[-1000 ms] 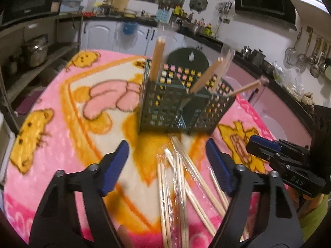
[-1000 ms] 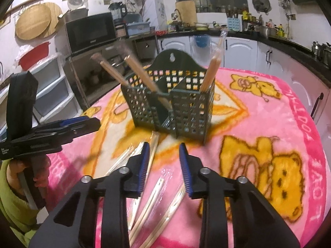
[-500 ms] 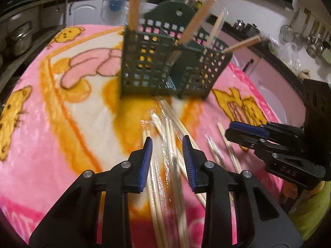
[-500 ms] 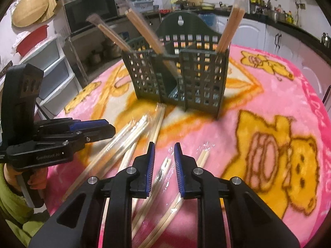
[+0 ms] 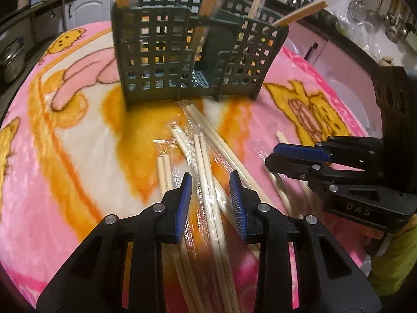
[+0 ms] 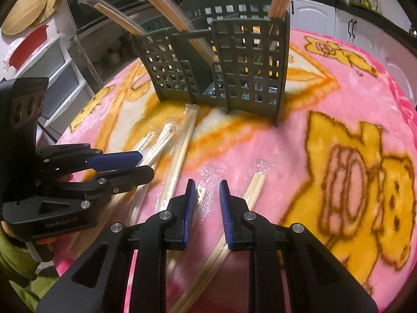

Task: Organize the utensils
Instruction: 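Move both open tools back down toward the remaining wrapped chopsticks, then close the left tool on a wrapped chopstick while the right tool grasps another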

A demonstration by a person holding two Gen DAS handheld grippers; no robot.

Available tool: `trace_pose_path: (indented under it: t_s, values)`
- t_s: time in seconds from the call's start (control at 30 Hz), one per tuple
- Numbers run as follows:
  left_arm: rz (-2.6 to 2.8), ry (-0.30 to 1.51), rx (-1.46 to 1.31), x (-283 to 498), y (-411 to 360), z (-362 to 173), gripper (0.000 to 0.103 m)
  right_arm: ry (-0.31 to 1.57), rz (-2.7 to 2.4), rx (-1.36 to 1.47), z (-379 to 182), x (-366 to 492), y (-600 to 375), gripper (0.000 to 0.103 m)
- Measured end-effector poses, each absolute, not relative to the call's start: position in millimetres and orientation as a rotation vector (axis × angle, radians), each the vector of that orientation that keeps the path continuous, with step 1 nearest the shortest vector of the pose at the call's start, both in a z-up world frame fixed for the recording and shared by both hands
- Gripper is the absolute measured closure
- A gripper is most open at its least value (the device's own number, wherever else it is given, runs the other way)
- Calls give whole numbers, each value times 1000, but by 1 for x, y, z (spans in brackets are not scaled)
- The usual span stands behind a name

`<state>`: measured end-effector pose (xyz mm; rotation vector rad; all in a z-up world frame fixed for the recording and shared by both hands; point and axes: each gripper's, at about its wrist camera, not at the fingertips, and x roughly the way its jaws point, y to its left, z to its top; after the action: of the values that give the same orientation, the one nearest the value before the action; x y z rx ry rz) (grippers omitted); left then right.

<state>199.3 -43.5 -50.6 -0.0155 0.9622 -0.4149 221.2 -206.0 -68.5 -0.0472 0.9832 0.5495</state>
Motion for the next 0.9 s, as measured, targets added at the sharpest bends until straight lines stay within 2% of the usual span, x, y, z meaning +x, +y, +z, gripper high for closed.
trace_pose_path:
  t_s: [0.7, 0.8, 0.9]
  values:
    - [-382, 1004, 57, 243, -53, -55, 79, 1033, 583, -5, -77, 245, -204, 80]
    - [-382, 1007, 55, 246, -49, -55, 86, 1024, 578, -12, -77, 246, -205, 84]
    - [-390, 1012, 30, 248, -44, -55, 87, 1018, 572, -7, -76, 247, -205, 90]
